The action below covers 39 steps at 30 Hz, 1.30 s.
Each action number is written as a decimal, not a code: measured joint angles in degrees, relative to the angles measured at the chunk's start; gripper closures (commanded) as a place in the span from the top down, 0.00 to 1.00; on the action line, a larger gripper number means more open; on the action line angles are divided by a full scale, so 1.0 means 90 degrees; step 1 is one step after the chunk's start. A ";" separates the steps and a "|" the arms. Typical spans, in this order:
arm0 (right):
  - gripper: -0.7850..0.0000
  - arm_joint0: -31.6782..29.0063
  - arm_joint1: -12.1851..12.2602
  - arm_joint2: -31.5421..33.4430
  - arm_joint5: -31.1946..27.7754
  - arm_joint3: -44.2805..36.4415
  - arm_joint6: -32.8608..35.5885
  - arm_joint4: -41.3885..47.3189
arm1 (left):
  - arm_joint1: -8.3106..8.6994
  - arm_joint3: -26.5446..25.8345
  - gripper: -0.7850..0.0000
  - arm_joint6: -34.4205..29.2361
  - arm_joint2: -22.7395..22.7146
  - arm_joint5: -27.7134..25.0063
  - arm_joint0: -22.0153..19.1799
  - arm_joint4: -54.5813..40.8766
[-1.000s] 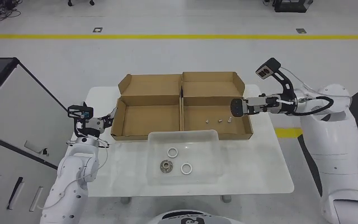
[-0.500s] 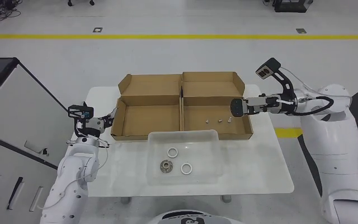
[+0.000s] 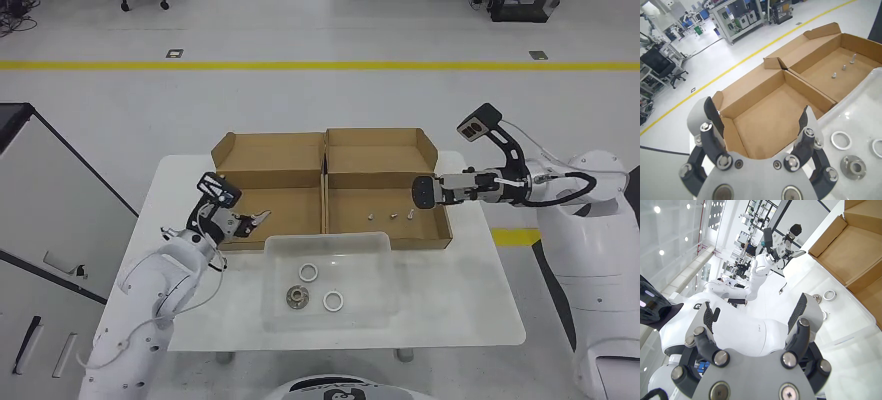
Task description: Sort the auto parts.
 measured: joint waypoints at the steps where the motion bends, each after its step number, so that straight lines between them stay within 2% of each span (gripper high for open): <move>1: 1.00 0.0000 0.0000 0.0000 0.0000 0.0000 0.0000 0.0000 | 0.0004 -0.0061 1.00 -0.0145 0.0027 -0.0113 -0.0040 -0.0060; 8: 1.00 0.0000 0.0000 0.0000 0.0000 0.0000 0.0000 0.0000 | 0.0036 -0.0500 1.00 -0.1570 0.0348 -0.1050 -0.0473 -0.0930; 18: 1.00 0.0000 0.0000 0.0000 0.0000 0.0000 0.0000 0.0000 | 0.0059 -0.0801 1.00 -0.3478 0.1110 -0.1558 -0.1293 -0.1897; 28: 1.00 0.0000 0.0000 0.0000 0.0000 0.0000 0.0000 0.0000 | 0.0039 -0.0667 1.00 -0.4789 0.2232 -0.1677 -0.2020 -0.2349; 33: 1.00 0.0000 0.0000 0.0000 0.0000 0.0000 0.0000 0.0000 | 0.0048 -0.0390 1.00 -0.5108 0.2938 -0.1372 -0.2473 -0.2315; 39: 1.00 0.0000 0.0000 0.0000 0.0000 0.0000 0.0000 0.0000 | 0.0094 -0.0053 1.00 -0.5479 0.3797 -0.1002 -0.3062 -0.2766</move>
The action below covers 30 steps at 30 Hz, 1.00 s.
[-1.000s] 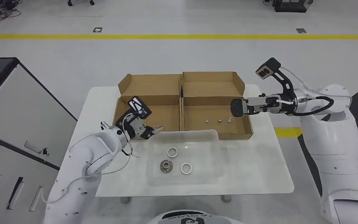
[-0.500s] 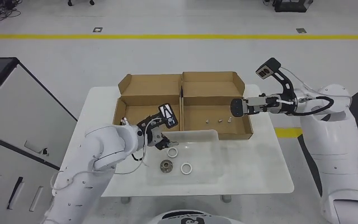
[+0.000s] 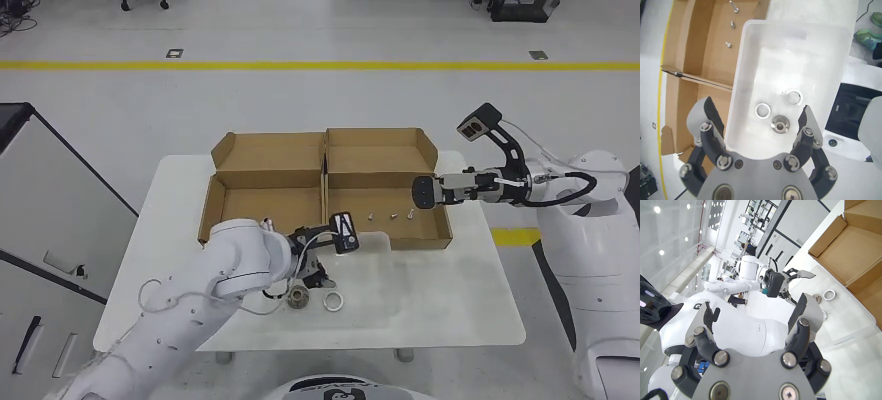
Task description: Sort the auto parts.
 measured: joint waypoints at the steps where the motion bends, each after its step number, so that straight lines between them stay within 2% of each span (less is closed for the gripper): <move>1: 1.00 0.0000 0.0000 0.0000 0.0000 0.0000 0.0000 0.0000 | 0.0007 0.0055 1.00 -0.0048 0.0100 0.0049 -0.0091 -0.0077; 12: 1.00 0.0000 0.0000 0.0000 0.0000 0.0000 0.0000 0.0000 | 0.0047 0.0603 1.00 -0.0400 0.0982 0.0404 -0.0891 -0.0923; 19: 1.00 0.0000 0.0000 0.0000 0.0000 0.0000 0.0000 0.0000 | 0.0022 0.0896 1.00 -0.0373 0.1264 0.0392 -0.1031 -0.0871; 30: 1.00 0.0000 0.0000 0.0000 0.0000 0.0000 0.0000 0.0000 | 0.0022 0.0894 1.00 -0.0375 0.1273 0.0381 -0.1040 -0.0805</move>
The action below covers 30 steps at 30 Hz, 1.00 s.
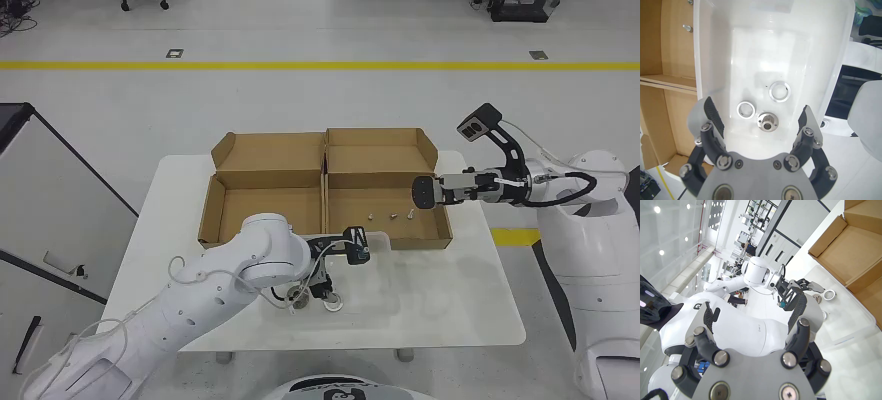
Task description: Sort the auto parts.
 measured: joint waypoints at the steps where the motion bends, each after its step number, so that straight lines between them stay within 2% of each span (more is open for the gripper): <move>1: 1.00 0.0000 0.0000 0.0000 0.0000 0.0000 0.0000 0.0000 | 0.0000 0.0000 1.00 0.0000 0.0000 0.0000 0.0000 0.0000; 13: 1.00 0.0000 0.0000 0.0000 0.0000 0.0000 0.0000 0.0000 | -0.0009 -0.0038 1.00 0.0068 0.0085 -0.0072 -0.0068 0.0083; 16: 1.00 0.0000 0.0000 0.0000 0.0000 0.0000 0.0000 0.0000 | -0.0040 0.0125 1.00 -0.0053 0.0378 0.0048 -0.0347 -0.0130; 26: 1.00 0.0000 0.0000 0.0000 0.0000 0.0000 0.0000 0.0000 | -0.0301 0.0930 1.00 -0.0463 0.1794 0.0458 -0.1852 -0.1240; 30: 1.00 0.0000 0.0000 0.0000 0.0000 0.0000 0.0000 0.0000 | -0.0414 0.1187 1.00 -0.0518 0.2204 0.0514 -0.2196 -0.1448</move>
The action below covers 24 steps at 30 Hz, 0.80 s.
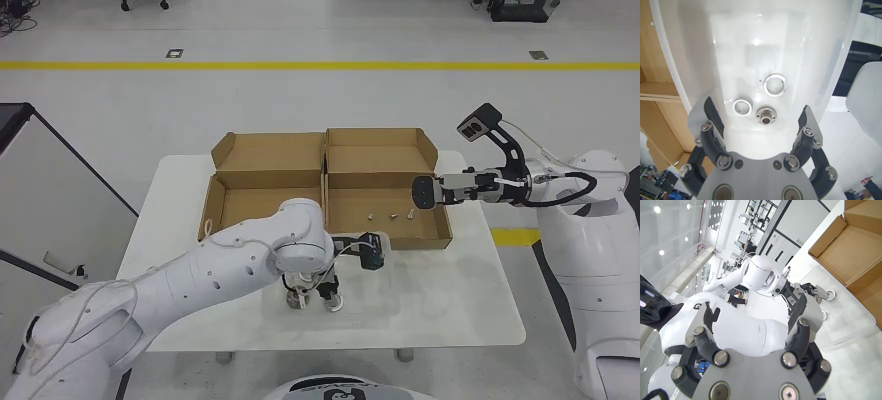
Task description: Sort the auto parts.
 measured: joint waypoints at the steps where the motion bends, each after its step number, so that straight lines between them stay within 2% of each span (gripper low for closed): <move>1: 1.00 0.0000 0.0000 0.0000 0.0000 0.0000 0.0000 0.0000 | -0.0025 0.0050 1.00 0.0000 0.0067 0.0000 -0.0049 -0.0031; 9: 1.00 0.0000 0.0000 0.0000 0.0000 0.0000 0.0000 0.0000 | -0.0173 0.0287 1.00 0.0145 0.0408 -0.0145 -0.0149 -0.0043; 13: 1.00 0.0000 0.0000 0.0000 0.0000 0.0000 0.0000 0.0000 | -0.0193 0.0314 0.92 0.0219 0.0498 -0.0218 -0.0113 0.0051; 15: 1.00 0.0000 0.0000 0.0000 0.0000 0.0000 0.0000 0.0000 | -0.0196 0.0324 0.80 0.0218 0.0529 -0.0217 -0.0094 0.0102; 20: 1.00 0.0000 0.0000 0.0000 0.0000 0.0000 0.0000 0.0000 | -0.0199 0.0345 0.62 0.0188 0.0582 -0.0187 -0.0056 0.0216; 22: 1.00 0.0000 0.0000 0.0000 0.0000 0.0000 0.0000 0.0000 | -0.0208 0.0345 0.63 0.0185 0.0599 -0.0185 -0.0041 0.0250; 24: 1.00 0.0000 0.0000 0.0000 0.0000 0.0000 0.0000 0.0000 | -0.0221 0.0362 0.55 0.0186 0.0624 -0.0185 -0.0024 0.0277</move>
